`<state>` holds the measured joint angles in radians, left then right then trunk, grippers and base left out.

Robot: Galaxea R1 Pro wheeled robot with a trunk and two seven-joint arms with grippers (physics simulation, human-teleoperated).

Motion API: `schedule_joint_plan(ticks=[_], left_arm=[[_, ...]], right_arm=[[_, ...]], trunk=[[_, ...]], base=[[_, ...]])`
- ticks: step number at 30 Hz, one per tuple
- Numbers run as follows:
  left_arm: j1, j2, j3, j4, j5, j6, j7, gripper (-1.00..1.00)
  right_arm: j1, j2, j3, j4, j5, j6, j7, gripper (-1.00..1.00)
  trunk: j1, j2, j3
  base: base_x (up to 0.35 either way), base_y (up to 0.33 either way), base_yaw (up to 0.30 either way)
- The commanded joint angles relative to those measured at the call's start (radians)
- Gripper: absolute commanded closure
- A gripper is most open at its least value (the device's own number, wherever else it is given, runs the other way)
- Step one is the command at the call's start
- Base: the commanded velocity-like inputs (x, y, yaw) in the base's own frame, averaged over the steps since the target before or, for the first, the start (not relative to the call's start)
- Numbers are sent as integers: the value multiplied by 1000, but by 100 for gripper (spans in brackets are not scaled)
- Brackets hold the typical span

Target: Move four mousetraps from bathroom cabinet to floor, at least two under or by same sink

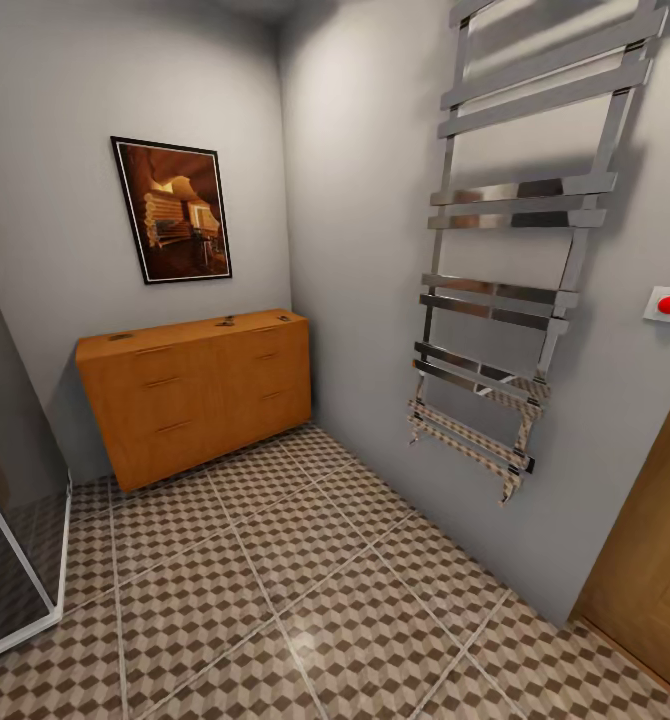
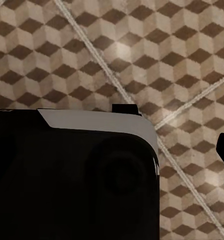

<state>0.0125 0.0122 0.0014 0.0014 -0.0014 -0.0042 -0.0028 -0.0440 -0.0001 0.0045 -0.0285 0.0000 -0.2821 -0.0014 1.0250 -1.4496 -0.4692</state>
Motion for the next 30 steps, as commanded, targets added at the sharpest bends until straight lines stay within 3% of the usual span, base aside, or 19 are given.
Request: schedule_joint_plan(ticks=[1,30], left_arm=[[0,0,0,0,0,0,0,-100],[0,0,0,0,0,0,0,-100]], right_arm=[[-1,0,0,1,0,-3,0,-100],[-1,0,1,1,0,-3,0,-100]], trunk=[[0,0,-1],[0,0,-1]], base=[[0,0,0],[0,0,0]])
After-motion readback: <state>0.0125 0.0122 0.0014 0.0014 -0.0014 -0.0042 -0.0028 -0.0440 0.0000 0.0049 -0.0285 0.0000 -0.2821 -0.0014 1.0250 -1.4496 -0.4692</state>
